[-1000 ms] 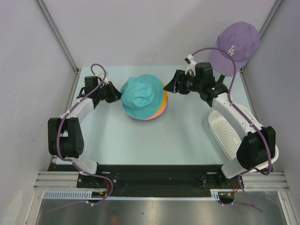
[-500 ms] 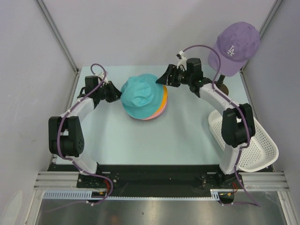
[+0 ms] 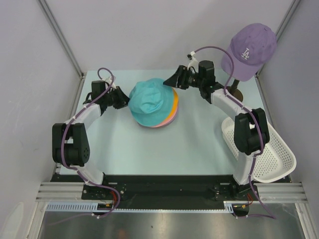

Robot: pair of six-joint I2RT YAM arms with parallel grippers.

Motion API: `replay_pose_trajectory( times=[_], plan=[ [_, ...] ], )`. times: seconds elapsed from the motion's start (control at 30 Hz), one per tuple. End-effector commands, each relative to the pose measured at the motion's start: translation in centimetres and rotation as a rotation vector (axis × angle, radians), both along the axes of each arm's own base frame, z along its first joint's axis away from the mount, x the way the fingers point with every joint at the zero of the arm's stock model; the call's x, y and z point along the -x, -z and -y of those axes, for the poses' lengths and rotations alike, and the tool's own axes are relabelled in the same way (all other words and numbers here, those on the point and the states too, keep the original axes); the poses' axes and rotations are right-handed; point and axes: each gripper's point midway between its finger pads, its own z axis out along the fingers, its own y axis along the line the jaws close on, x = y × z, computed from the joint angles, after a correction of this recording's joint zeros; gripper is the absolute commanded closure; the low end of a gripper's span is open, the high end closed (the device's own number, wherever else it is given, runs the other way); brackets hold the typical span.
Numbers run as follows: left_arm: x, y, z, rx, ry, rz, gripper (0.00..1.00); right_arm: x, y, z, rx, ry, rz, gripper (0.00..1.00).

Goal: Stack the hats

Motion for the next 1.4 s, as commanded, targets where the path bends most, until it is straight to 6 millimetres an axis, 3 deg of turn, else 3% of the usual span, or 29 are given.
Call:
replay_pose_trajectory(
  times=[0.0,0.4,0.57,0.63,0.67,0.77,0.97,1.1,1.37],
  plan=[
    [-1.3,-1.4,0.6,-0.007,0.019,0.063,0.83,0.5,-1.1,-0.9,-0.02,-0.037,0.051,0.36],
    [-1.5,-2.0,0.9,-0.019,0.025,0.08,0.82,1.3,0.6,-2.0,-0.016,-0.096,-0.008,0.57],
    [-1.4,-2.0,0.9,-0.019,0.026,0.079,0.83,1.7,1.6,-2.0,0.002,-0.102,-0.029,0.54],
    [-1.4,-2.0,0.9,-0.021,0.024,0.079,0.83,1.8,1.5,-2.1,0.003,-0.104,-0.025,0.65],
    [-1.4,-1.9,0.9,-0.023,0.023,0.078,0.82,1.7,1.6,-2.0,0.005,-0.099,-0.023,0.79],
    [-1.4,-1.9,0.8,-0.022,0.017,0.075,0.83,1.5,1.7,-1.5,0.019,-0.064,-0.028,1.0],
    [-1.5,-1.8,0.7,-0.022,0.0,0.072,0.9,-0.4,4.6,1.5,0.143,0.109,-0.098,1.0],
    [-1.4,-1.8,0.7,-0.013,-0.011,0.073,1.0,-0.3,7.4,3.4,0.218,0.178,-0.167,1.0],
    [-1.1,-2.2,0.4,-0.01,-0.047,0.1,1.0,0.6,12.4,6.0,0.339,0.252,-0.278,1.0]
  ],
)
